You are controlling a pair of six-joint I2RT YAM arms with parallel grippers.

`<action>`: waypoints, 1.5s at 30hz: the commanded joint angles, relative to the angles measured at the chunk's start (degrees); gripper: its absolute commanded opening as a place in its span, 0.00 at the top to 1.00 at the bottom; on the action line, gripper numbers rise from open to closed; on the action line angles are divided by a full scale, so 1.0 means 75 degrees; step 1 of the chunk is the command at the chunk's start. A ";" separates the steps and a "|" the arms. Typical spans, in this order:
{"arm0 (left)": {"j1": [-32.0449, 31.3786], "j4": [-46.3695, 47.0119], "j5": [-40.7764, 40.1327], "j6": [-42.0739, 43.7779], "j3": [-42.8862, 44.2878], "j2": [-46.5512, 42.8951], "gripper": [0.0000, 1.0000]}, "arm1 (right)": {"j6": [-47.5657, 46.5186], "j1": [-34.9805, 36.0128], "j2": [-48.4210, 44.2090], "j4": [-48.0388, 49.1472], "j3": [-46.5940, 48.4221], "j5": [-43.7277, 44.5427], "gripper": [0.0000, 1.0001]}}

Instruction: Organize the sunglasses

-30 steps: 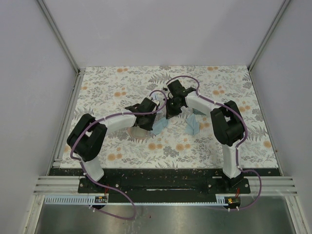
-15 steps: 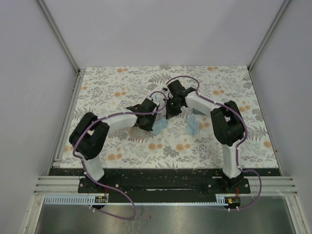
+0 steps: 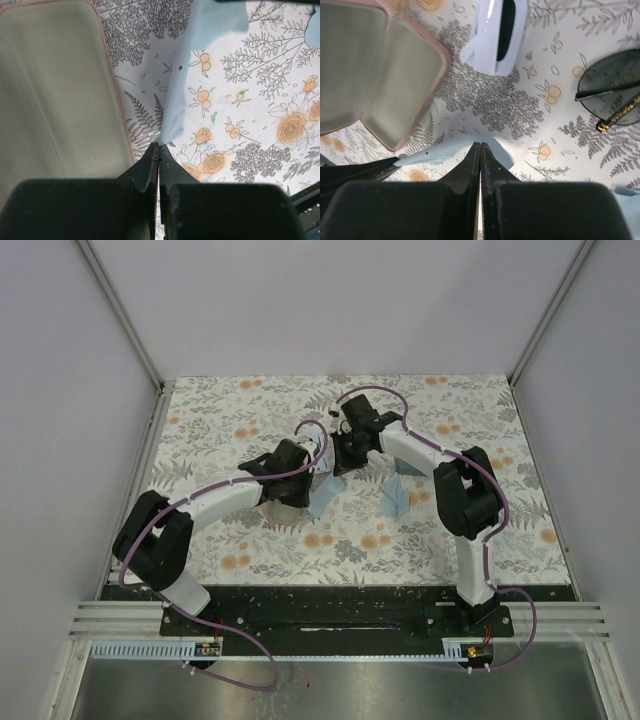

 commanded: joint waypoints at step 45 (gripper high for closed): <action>0.1189 -0.0436 -0.0183 -0.0747 -0.1536 -0.1264 1.00 | -0.0619 0.1038 0.2905 -0.0693 0.4281 -0.0851 1.00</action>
